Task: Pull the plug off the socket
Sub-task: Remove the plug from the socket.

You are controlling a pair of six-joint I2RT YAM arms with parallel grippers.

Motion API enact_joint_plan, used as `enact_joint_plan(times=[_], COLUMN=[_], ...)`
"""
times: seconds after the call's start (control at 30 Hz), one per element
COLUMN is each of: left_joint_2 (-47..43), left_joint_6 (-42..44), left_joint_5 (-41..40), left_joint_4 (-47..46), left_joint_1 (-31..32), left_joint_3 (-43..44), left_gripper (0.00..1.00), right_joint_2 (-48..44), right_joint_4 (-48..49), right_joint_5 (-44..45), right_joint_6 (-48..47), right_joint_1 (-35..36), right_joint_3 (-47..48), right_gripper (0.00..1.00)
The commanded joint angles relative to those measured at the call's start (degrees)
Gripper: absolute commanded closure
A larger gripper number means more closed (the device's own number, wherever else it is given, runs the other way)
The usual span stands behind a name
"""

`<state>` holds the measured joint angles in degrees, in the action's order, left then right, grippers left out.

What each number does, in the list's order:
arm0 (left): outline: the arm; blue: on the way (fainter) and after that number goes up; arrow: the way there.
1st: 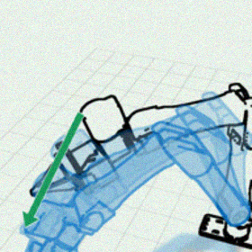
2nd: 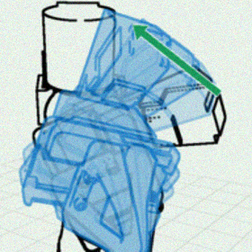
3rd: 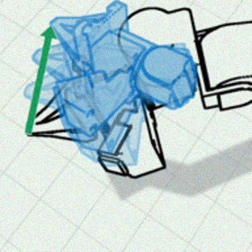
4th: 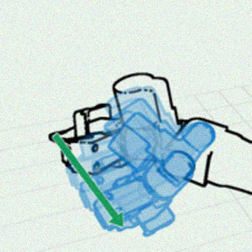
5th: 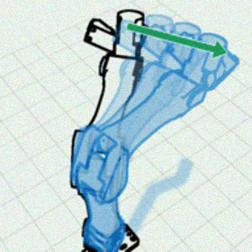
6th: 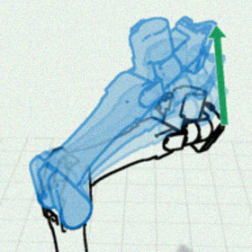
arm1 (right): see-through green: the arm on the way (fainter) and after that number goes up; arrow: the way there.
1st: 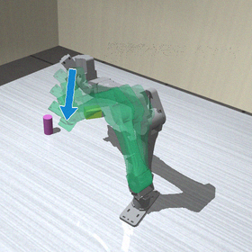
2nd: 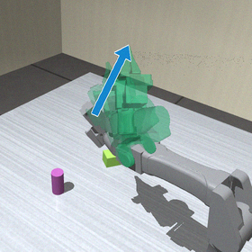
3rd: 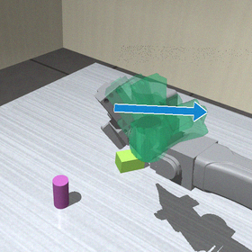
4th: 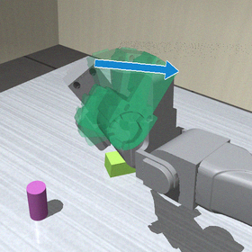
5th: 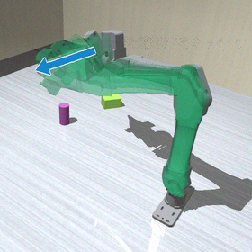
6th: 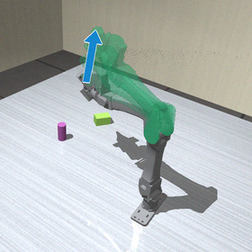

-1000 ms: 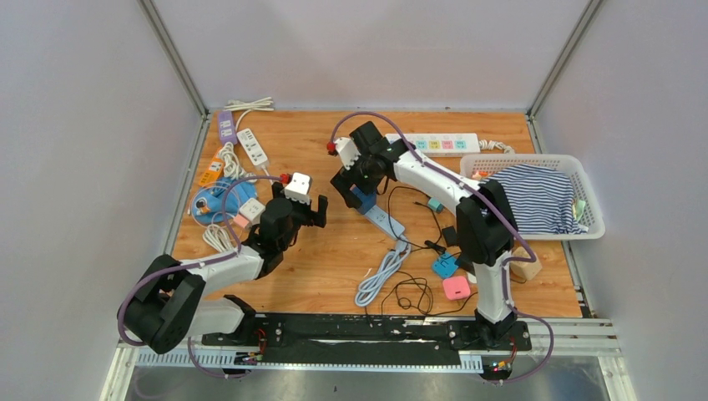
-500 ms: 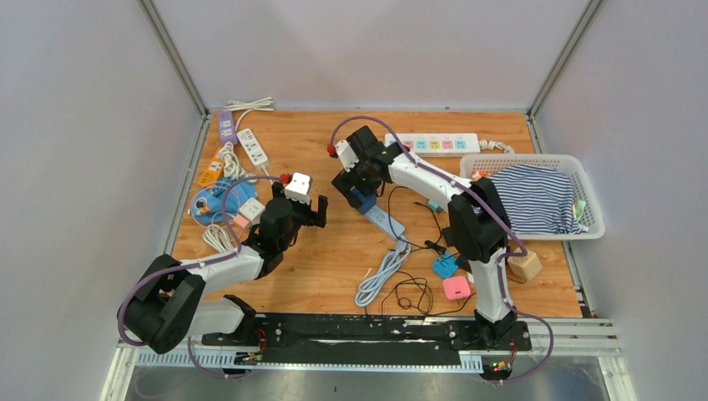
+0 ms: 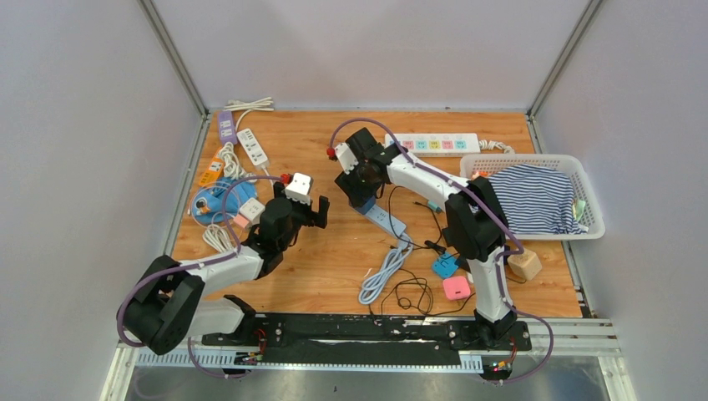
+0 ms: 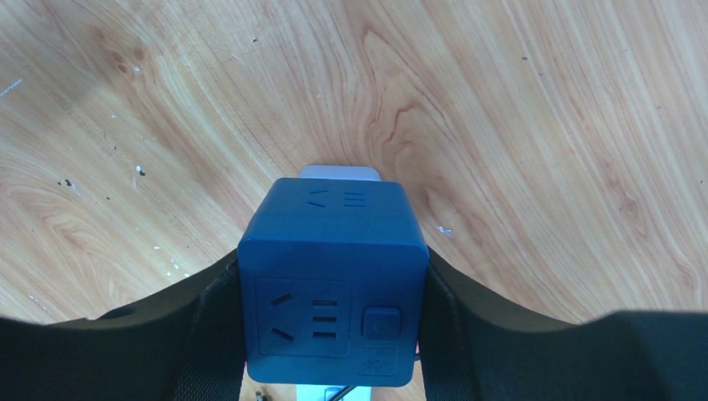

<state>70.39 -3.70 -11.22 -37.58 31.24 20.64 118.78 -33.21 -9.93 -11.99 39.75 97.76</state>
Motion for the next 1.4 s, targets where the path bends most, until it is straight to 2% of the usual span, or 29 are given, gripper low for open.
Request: enact_joint_plan(times=[0.0, 0.07, 0.2, 0.4, 0.53, 0.67, 0.8, 0.87, 1.0, 1.07, 1.23, 1.37], left_joint_2=[-1.9, -0.83, 3.14, 6.38, 8.56, 10.93, 18.4, 22.04, 22.01, 22.43, 25.75, 25.33], left_joint_6=[-2.7, -4.86, -9.41, -17.71, -26.14, -30.93, -33.18, -33.06, -26.98, -26.09, -29.95, -32.71], left_joint_5=[3.74, 5.01, 7.42, 10.39, 9.37, 9.73, 15.11, 15.66, 10.65, 8.49, 7.68, 1.72], left_joint_4=[-1.31, -1.4, -3.09, -12.05, -16.42, -24.47, -33.91, -36.73, -27.56, -26.05, -24.61, -24.91], left_joint_1=[-0.44, -0.45, -0.4, -0.4, -0.36, -0.22, -0.03, 1.14, 6.66, 8.31, 9.39, 10.15], left_joint_3=[-0.72, -0.17, 1.22, -0.69, -1.55, -3.76, -3.11, -2.02, 2.06, 3.03, 5.38, 4.03], left_gripper=[0.0, 0.01, 0.03, 0.03, 0.06, 0.08, 0.2, 0.21, 0.2, 0.2, 0.2, 0.19], right_joint_2=[0.23, 0.53, 2.1, 2.77, 2.42, 2.71, 3.41, 3.64, 3.17, 2.93, 2.27, 2.32], right_joint_4=[-2.41, -2.62, -3.77, -4.48, -3.89, -3.32, -3.26, -3.26, -3.26, -3.26, -3.12, -3.05], right_joint_5=[-1.65, -2.15, -5.59, -8.53, -7.74, -9.31, -9.66, -9.5, -10.37, -10.61, -10.73, -10.33], right_joint_6=[0.21, 0.65, 1.34, 2.06, 5.0, 7.5, 8.46, 8.76, 8.84, 8.82, 9.44, 10.15], right_joint_1=[-0.49, -1.3, -3.72, -7.26, -7.4, -7.19, -6.93, -6.95, -6.84, -6.6, -5.42, -4.09], right_joint_3=[2.74, 4.07, 7.24, 10.41, 10.54, 10.7, 12.43, 12.88, 12.56, 12.55, 12.23, 13.4], right_gripper=[0.94, 0.99, 1.0, 1.0, 1.0, 1.0, 1.0, 1.0, 1.0, 1.0, 1.0, 1.0])
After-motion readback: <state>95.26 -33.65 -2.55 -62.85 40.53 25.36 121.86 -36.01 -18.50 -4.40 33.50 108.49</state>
